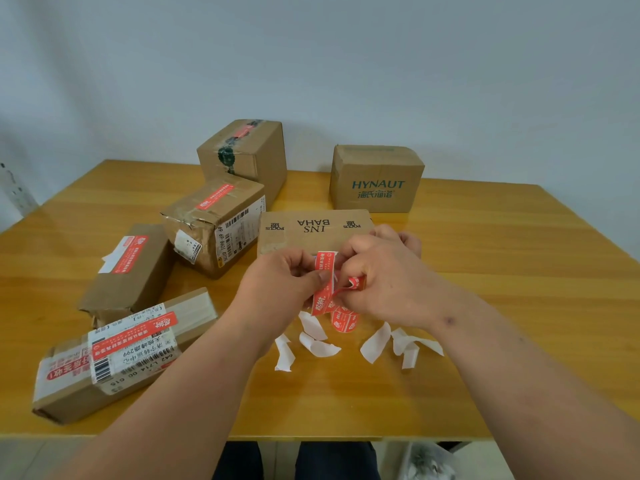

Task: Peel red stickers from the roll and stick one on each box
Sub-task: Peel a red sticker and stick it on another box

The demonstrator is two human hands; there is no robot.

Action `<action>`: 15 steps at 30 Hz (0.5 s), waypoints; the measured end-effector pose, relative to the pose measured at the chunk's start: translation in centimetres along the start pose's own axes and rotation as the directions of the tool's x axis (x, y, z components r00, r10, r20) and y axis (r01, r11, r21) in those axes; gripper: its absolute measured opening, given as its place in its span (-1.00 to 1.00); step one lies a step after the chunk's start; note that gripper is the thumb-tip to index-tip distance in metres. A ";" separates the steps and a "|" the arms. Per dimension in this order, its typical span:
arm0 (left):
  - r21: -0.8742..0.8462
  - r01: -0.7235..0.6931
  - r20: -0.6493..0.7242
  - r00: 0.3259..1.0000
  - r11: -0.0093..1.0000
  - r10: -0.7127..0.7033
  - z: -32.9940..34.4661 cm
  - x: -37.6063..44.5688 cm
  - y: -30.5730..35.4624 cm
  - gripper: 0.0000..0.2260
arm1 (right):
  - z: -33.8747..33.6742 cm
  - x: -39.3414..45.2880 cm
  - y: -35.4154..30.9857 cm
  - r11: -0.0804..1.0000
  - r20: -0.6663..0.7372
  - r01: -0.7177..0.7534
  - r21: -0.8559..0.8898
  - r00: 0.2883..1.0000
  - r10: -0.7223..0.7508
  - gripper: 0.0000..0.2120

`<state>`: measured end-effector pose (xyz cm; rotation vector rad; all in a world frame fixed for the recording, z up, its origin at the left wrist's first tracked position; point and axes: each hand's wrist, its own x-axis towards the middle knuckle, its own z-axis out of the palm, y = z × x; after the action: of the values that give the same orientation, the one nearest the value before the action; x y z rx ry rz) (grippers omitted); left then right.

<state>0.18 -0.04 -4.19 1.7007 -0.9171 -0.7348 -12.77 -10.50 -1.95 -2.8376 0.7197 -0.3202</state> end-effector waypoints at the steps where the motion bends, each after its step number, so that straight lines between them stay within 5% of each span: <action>1: -0.008 0.007 -0.004 1.000 1.000 -0.007 0.0 0.1 0.0 -0.92 | 0.0 -0.1 0.0 1.000 -0.005 0.000 0.003 1.000 0.000 -0.87; 15: 0.034 -0.021 -0.065 0.998 0.999 0.023 0.3 0.4 0.1 -0.92 | -0.2 -0.3 0.0 0.999 0.001 -0.018 0.042 1.000 0.018 -0.94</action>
<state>0.10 -0.53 -4.16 1.7314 -0.9057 -0.6493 -13.13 -10.38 -1.77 -2.7905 0.7293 -0.3274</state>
